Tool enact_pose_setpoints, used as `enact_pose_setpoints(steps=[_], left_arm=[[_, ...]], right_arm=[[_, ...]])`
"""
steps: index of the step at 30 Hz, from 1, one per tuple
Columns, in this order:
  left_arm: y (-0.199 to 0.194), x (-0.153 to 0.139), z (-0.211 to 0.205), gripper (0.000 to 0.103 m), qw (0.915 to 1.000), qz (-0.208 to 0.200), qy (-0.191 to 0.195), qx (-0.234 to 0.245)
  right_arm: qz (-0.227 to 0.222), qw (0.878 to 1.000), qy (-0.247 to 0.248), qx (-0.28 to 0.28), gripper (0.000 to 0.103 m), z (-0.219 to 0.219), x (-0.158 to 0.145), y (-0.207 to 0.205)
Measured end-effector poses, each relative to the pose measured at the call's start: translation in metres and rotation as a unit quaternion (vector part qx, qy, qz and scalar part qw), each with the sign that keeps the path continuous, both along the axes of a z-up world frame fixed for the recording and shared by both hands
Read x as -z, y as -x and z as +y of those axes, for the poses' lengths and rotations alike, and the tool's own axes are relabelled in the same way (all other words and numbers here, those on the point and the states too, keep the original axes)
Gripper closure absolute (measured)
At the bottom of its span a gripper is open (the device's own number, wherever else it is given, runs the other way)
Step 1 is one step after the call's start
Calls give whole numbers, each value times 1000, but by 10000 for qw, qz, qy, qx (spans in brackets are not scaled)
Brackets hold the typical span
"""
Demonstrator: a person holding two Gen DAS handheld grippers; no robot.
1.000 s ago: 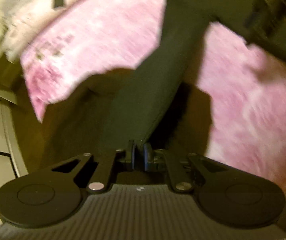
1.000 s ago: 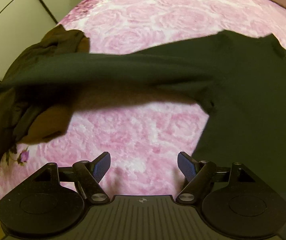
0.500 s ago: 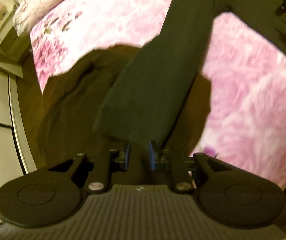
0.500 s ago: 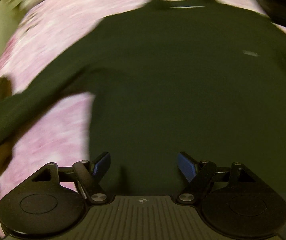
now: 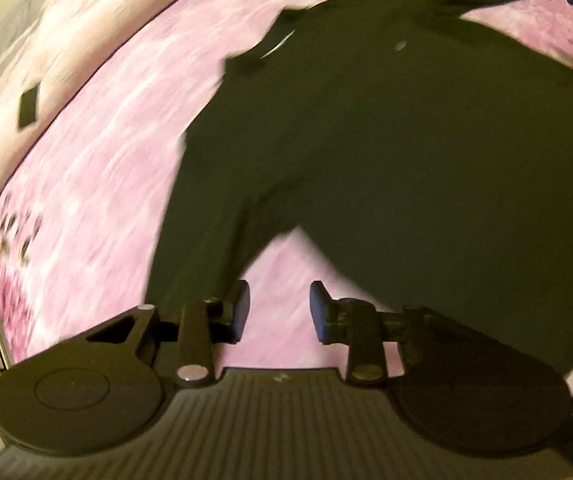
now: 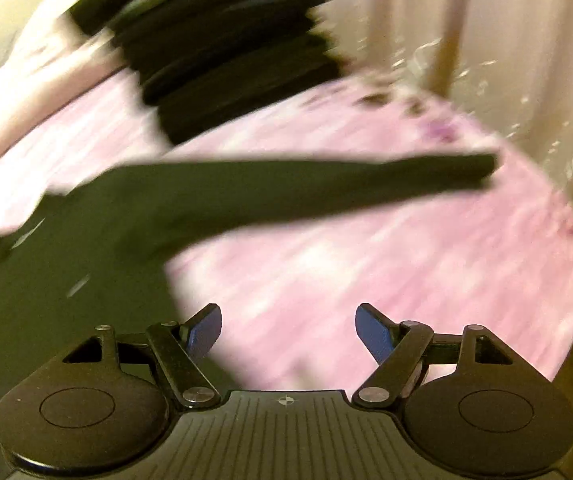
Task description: Fold clothes
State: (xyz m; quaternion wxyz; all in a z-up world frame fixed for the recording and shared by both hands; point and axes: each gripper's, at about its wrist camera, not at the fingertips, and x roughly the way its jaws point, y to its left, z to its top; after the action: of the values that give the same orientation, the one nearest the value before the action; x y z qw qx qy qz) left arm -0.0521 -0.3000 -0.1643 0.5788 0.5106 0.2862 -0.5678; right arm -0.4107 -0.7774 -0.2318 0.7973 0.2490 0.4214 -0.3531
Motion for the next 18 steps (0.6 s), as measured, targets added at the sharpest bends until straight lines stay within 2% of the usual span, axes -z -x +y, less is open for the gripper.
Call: enact_pose_setpoints(steps=[2, 6, 9, 12, 15, 16, 17, 18], left_arm=[[48, 5, -38, 71, 9998, 119, -78, 117], [152, 15, -119, 70, 9967, 309, -280, 692], [218, 19, -169, 67, 9926, 473, -228, 1093], [261, 24, -209, 67, 9881, 614, -282, 1385], [286, 29, -234, 66, 9830, 618, -387, 1684], [291, 31, -239, 66, 9821, 582, -419, 1740], [295, 32, -244, 66, 9817, 552, -453, 1763], [297, 33, -248, 66, 9818, 526, -483, 1762]], right_arm=[[-79, 9999, 49, 110, 26, -64, -4, 15], [-428, 9986, 43, 301, 26, -187, -13, 43], [-544, 9981, -79, 263, 27, -262, -1, 50], [-408, 9980, -474, -10, 27, -300, 25, 47], [43, 9917, -1201, -455, 27, -309, 59, 44], [82, 9900, -1297, -551, 31, -309, 65, 46], [64, 9888, -1330, -668, 59, -305, 68, 49], [39, 9888, -1317, -696, 80, -302, 69, 53]])
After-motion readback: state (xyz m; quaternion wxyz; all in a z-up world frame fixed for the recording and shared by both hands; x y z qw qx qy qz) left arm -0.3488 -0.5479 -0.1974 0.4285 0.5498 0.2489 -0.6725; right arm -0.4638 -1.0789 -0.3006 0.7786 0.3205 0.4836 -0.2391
